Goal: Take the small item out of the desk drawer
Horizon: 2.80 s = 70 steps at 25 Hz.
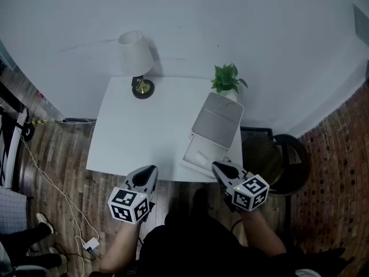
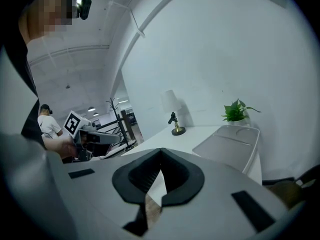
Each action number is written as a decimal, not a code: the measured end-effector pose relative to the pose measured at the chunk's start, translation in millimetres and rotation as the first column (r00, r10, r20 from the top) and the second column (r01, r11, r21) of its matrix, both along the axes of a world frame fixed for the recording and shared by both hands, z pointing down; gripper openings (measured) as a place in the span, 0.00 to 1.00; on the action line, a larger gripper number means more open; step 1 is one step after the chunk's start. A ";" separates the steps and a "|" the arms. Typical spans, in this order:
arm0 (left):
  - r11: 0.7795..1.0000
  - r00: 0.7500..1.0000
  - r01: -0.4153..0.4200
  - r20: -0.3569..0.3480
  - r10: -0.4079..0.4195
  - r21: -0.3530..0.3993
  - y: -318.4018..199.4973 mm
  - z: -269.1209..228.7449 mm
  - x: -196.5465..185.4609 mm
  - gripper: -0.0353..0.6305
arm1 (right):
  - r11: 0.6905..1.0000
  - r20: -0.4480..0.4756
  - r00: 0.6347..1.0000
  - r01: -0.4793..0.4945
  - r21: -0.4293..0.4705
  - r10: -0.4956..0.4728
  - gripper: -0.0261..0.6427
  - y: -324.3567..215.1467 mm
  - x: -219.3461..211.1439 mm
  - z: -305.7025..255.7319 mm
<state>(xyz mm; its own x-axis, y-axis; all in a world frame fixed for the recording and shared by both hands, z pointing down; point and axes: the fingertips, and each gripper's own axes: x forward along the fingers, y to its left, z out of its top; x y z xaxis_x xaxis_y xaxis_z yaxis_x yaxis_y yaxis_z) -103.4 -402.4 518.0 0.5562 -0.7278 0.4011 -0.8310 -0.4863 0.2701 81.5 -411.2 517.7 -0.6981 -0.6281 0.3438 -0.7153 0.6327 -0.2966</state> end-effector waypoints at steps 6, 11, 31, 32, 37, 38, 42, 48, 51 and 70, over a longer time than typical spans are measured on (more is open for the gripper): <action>0.998 0.999 -0.031 0.040 0.033 -0.046 -37.6 12.9 42.2 0.09 | 0.999 -0.011 0.999 0.046 -0.010 -0.046 0.03 -39.3 13.9 18.2; 1.000 0.999 0.011 0.051 -0.009 -0.027 -61.0 5.0 61.4 0.09 | 0.984 -0.010 0.988 0.153 -0.092 -0.155 0.04 -52.3 10.5 42.6; 0.995 0.997 -0.026 -0.080 0.019 -0.095 -98.2 53.2 23.0 0.09 | 0.908 -0.349 0.891 0.143 -0.394 -0.292 0.26 -84.0 -21.5 152.6; 0.995 0.996 -0.032 -0.086 0.024 -0.097 -100.0 55.8 21.4 0.09 | 0.905 -0.367 0.883 0.133 -0.404 -0.293 0.27 -85.3 -22.8 158.3; 0.992 0.993 -0.047 -0.111 0.034 -0.119 -106.9 67.7 16.6 0.09 | 0.883 -0.412 0.852 0.114 -0.456 -0.322 0.29 -83.6 -32.9 180.1; 0.992 0.993 -0.050 -0.116 0.037 -0.114 -108.9 66.1 17.4 0.09 | 0.879 -0.418 0.847 0.112 -0.464 -0.329 0.29 -83.0 -33.1 182.6; 0.994 0.991 -0.052 -0.126 0.040 -0.094 -114.4 57.2 15.8 0.09 | 0.866 -0.442 0.826 0.104 -0.488 -0.348 0.29 -81.5 -30.6 189.7; 0.995 0.993 -0.029 -0.116 0.017 -0.100 -117.4 58.8 4.2 0.09 | 0.859 -0.496 0.768 0.132 -0.495 -0.404 0.29 -80.9 -32.1 199.1; 0.995 0.993 -0.020 -0.114 0.008 -0.101 -114.4 57.3 0.3 0.09 | 0.848 -0.507 0.748 0.138 -0.511 -0.428 0.29 -75.8 -33.9 202.8; 0.998 0.996 -0.058 -0.064 0.059 0.023 -124.8 -5.6 34.0 0.09 | 0.921 -0.384 0.869 0.177 -0.346 -0.312 0.28 -106.5 -22.2 131.9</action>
